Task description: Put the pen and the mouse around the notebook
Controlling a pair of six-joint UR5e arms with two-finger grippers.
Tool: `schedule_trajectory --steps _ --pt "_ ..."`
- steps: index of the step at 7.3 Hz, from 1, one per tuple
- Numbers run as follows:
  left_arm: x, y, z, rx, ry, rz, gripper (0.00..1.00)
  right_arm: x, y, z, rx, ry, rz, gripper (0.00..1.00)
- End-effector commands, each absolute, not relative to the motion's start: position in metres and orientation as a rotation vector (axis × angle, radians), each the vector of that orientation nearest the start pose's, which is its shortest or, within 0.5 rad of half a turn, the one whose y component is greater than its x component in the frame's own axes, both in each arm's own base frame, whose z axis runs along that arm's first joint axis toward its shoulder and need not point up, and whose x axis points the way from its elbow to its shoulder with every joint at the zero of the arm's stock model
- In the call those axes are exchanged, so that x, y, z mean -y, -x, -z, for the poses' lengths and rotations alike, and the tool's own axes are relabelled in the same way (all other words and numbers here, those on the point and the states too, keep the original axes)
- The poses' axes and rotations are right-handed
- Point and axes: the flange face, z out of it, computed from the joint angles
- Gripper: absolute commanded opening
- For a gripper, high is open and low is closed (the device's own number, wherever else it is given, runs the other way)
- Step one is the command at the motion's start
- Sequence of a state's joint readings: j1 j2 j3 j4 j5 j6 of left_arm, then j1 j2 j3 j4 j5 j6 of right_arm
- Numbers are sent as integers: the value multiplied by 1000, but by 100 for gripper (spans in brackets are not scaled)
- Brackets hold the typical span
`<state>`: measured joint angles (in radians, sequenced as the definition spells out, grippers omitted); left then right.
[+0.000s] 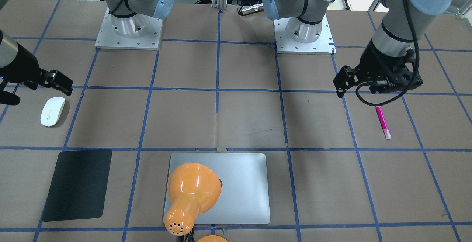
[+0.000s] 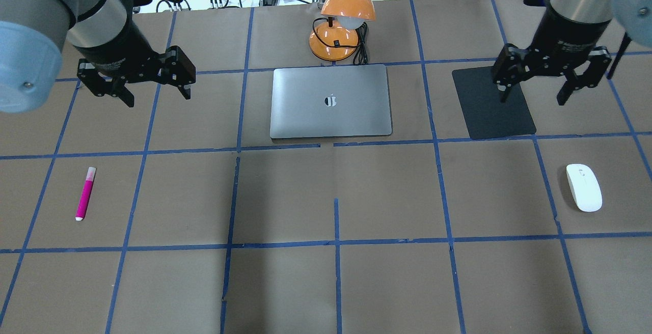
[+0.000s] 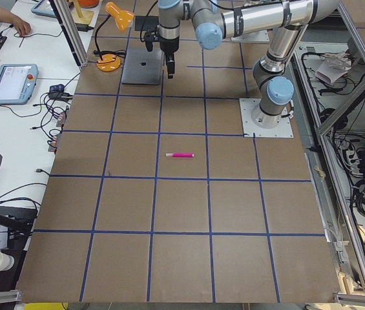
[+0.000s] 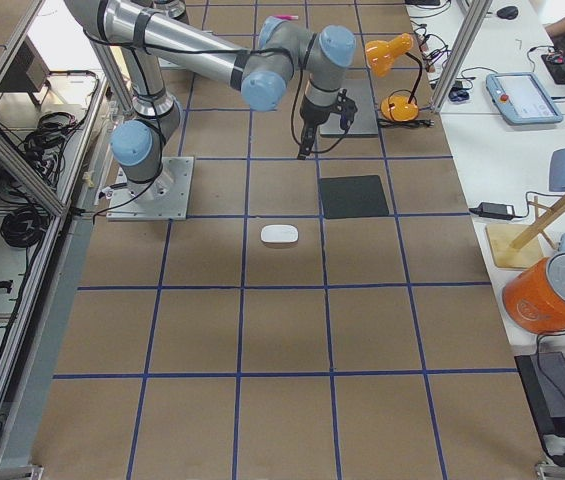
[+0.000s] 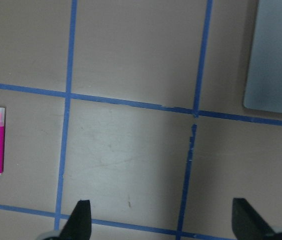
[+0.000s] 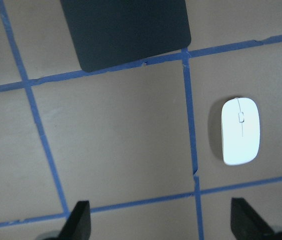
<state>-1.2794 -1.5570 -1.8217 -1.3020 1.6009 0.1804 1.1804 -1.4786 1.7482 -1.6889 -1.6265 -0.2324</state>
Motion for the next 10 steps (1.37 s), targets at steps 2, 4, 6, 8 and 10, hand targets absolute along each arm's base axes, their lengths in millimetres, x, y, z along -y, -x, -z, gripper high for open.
schedule_trajectory --steps 2,4,6,8,10 --pt "458 -173 -273 -3059 -114 140 99 466 171 -225 -3111 -191 -190 100" --pt "447 -218 -212 -3159 -125 196 98 459 169 -190 -3081 -188 -250 100" --pt "447 -226 -185 -3175 -106 161 95 461 175 -178 -3103 -157 -309 100" --pt "451 -230 -177 -3174 -108 159 61 457 182 -174 -3152 -146 -401 100" --pt "452 -231 -168 -3186 -110 142 55 454 180 -171 -3135 -18 -409 100"
